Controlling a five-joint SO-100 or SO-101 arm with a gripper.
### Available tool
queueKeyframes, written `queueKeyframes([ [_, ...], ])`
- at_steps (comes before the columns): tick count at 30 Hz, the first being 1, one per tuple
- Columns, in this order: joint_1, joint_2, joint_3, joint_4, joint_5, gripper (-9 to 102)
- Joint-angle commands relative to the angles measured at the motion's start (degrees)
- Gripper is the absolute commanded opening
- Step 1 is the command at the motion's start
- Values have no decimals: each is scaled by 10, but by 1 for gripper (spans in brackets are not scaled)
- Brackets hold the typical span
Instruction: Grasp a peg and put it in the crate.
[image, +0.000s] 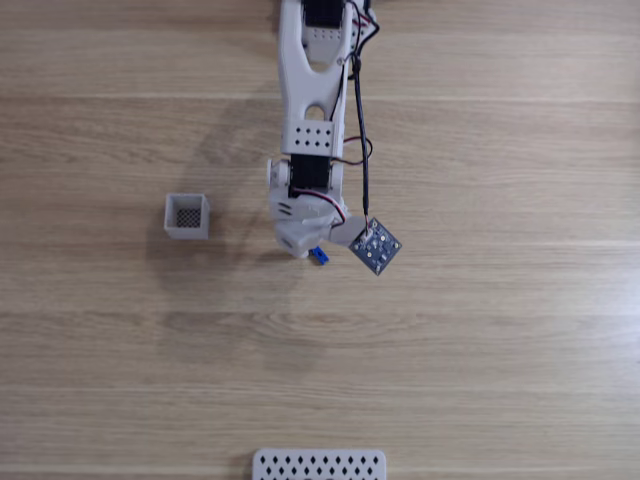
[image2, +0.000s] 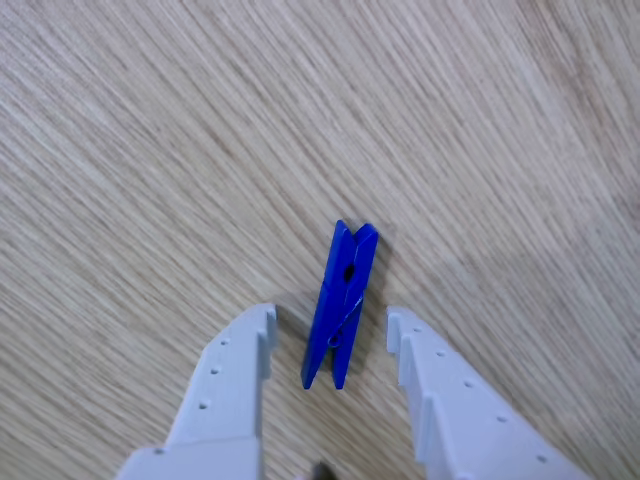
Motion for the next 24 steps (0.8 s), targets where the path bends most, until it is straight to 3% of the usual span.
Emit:
queueKeyframes([
  [1, 7, 11, -44, -10, -2, 14],
  [6, 8, 9, -37, -7, -1, -4],
  [13, 22, 33, -43, -27, 6, -1],
  [18, 47, 107, 14, -193, 8, -1],
  [24, 107, 192, 183, -482, 85, -1],
])
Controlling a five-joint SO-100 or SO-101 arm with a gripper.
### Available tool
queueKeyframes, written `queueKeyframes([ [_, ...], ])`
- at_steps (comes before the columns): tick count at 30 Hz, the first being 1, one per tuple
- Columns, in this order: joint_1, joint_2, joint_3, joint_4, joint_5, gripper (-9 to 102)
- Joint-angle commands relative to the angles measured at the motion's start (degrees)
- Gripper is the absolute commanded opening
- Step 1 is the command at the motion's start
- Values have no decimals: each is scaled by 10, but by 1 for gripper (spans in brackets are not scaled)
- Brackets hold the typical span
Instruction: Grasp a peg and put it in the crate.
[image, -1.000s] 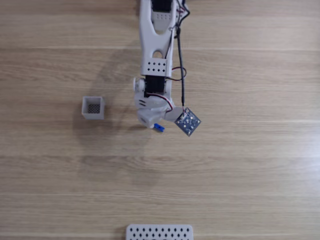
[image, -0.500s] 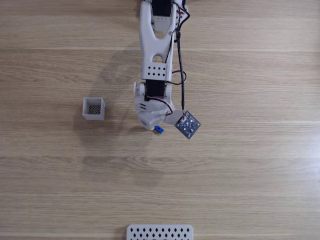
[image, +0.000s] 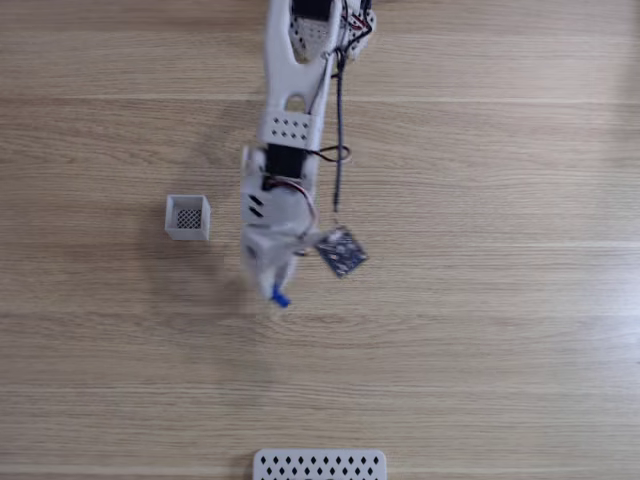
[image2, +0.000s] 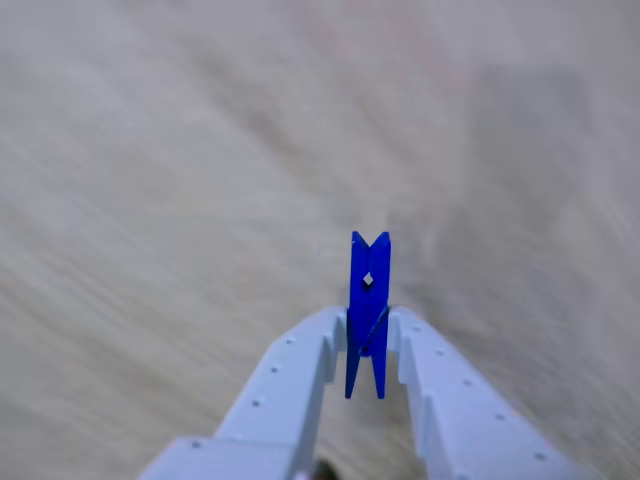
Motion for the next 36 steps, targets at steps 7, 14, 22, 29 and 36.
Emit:
queueKeyframes([
  [7, 80, 238, 194, -412, 363, -1],
  [14, 148, 298, 266, -494, 580, -1],
  [22, 230, 323, 381, -487, 563, -1],
  [29, 234, 338, 429, -483, 558, -1],
  [36, 230, 351, 422, -403, 556, -1],
])
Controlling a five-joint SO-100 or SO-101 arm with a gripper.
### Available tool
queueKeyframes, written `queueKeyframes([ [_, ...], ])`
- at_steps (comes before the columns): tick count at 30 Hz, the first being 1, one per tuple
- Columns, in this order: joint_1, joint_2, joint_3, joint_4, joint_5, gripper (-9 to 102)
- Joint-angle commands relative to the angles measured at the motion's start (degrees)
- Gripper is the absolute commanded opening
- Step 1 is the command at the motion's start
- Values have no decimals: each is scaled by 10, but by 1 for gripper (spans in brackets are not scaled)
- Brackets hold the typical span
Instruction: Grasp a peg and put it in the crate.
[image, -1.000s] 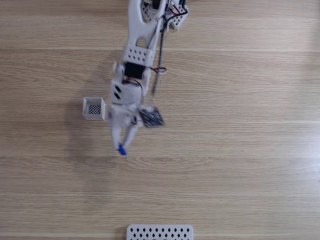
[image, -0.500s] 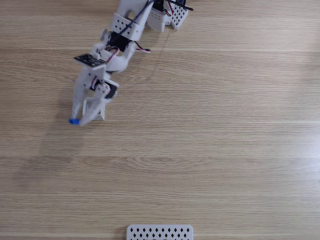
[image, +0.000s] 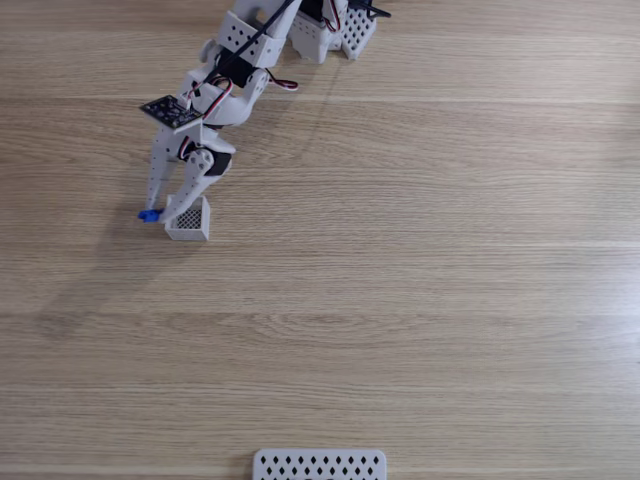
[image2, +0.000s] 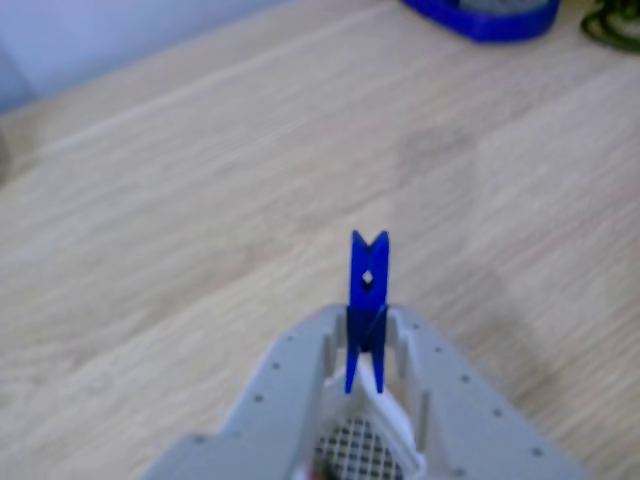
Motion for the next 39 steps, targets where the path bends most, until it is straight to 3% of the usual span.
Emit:
queueKeyframes([
  [1, 2, 77, -21, 31, -5, -1],
  [10, 2, 85, -18, 49, -5, 1],
  [20, 2, 86, -18, 49, -5, 28],
  [24, 4, 86, -19, 49, -6, 21],
  [29, 2, 86, -20, 49, -6, -4],
  [32, 2, 86, -21, 49, -6, 2],
  [39, 2, 87, -21, 49, -6, -1],
])
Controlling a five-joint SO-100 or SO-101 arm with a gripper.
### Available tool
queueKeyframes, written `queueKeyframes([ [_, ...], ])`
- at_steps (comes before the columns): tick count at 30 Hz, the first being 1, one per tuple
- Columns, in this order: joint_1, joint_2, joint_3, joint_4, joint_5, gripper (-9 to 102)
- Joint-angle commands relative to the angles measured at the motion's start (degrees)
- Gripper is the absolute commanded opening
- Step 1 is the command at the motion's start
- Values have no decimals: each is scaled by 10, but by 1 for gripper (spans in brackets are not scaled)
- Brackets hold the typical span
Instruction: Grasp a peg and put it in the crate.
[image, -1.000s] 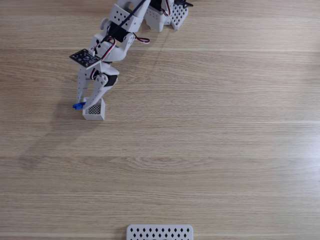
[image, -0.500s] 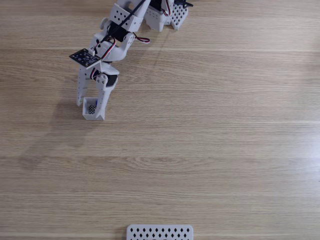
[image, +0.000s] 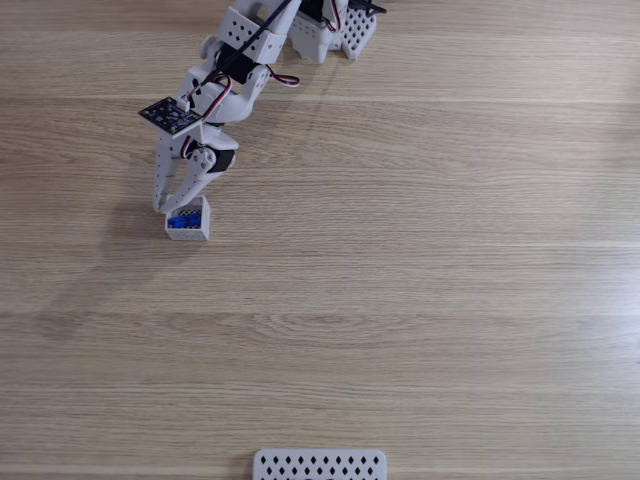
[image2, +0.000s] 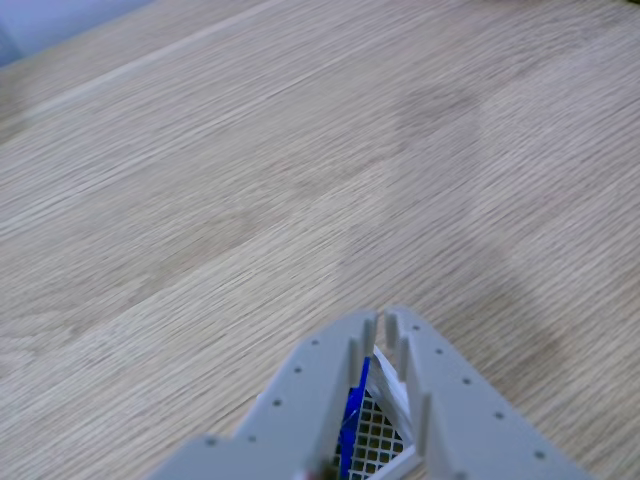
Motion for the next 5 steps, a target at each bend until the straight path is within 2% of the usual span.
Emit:
queueKeyframes([
  [1, 2, 66, -21, 1, -6, -1],
  [5, 2, 66, -21, 1, -6, -1],
])
